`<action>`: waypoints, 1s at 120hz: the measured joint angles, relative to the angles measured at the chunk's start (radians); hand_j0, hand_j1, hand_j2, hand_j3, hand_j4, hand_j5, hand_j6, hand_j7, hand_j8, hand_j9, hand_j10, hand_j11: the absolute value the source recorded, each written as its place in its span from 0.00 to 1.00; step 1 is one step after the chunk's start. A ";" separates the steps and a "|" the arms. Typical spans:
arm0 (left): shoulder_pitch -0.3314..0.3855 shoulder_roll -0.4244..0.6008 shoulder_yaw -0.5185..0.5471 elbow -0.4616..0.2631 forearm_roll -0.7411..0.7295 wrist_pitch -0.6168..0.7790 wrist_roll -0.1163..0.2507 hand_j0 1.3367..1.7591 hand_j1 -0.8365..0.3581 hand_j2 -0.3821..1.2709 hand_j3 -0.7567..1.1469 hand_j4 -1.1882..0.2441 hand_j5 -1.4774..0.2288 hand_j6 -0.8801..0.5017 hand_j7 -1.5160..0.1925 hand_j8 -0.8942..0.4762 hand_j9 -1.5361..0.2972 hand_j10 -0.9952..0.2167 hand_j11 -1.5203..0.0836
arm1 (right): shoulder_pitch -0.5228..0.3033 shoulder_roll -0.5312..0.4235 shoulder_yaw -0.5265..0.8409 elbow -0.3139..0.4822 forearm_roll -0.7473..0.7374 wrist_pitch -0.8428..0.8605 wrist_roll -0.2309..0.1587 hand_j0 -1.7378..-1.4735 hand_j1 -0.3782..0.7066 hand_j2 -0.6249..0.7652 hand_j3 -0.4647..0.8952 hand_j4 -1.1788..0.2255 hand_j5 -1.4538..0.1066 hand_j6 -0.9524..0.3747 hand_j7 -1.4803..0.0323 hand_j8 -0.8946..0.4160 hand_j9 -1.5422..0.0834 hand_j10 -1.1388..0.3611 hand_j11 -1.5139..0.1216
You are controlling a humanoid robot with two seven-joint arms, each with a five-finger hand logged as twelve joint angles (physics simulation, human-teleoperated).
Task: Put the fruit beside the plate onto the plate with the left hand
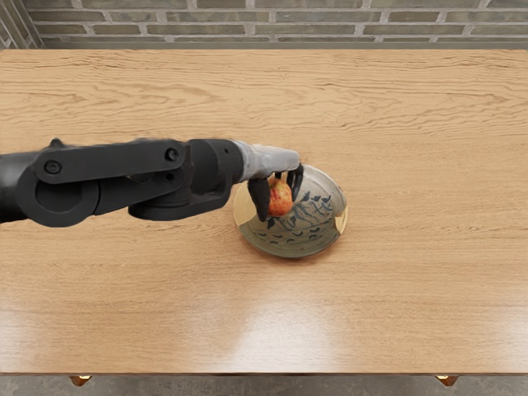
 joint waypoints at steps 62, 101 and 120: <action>0.068 -0.087 0.051 0.095 0.208 0.011 0.000 0.74 0.44 0.50 0.40 0.41 0.18 0.44 0.20 0.40 0.23 0.21 0.24 | 0.000 0.000 0.000 0.000 0.000 0.000 0.000 0.30 0.04 0.45 0.34 0.83 0.92 0.71 0.97 0.67 0.94 0.75 0.92; 0.080 -0.085 0.020 0.100 0.216 0.043 0.001 0.75 0.74 0.33 0.40 0.63 0.58 0.52 0.60 0.51 0.58 0.54 0.65 | 0.000 0.000 0.000 0.000 0.000 0.000 0.000 0.30 0.04 0.45 0.34 0.83 0.92 0.71 0.97 0.67 0.94 0.75 0.92; 0.075 -0.050 -0.067 0.100 0.066 0.039 0.001 0.76 0.87 0.28 0.40 0.73 0.73 0.58 0.75 0.58 0.72 0.69 0.81 | 0.000 0.000 0.000 0.000 0.000 0.000 0.000 0.30 0.04 0.45 0.34 0.83 0.92 0.71 0.97 0.67 0.94 0.75 0.92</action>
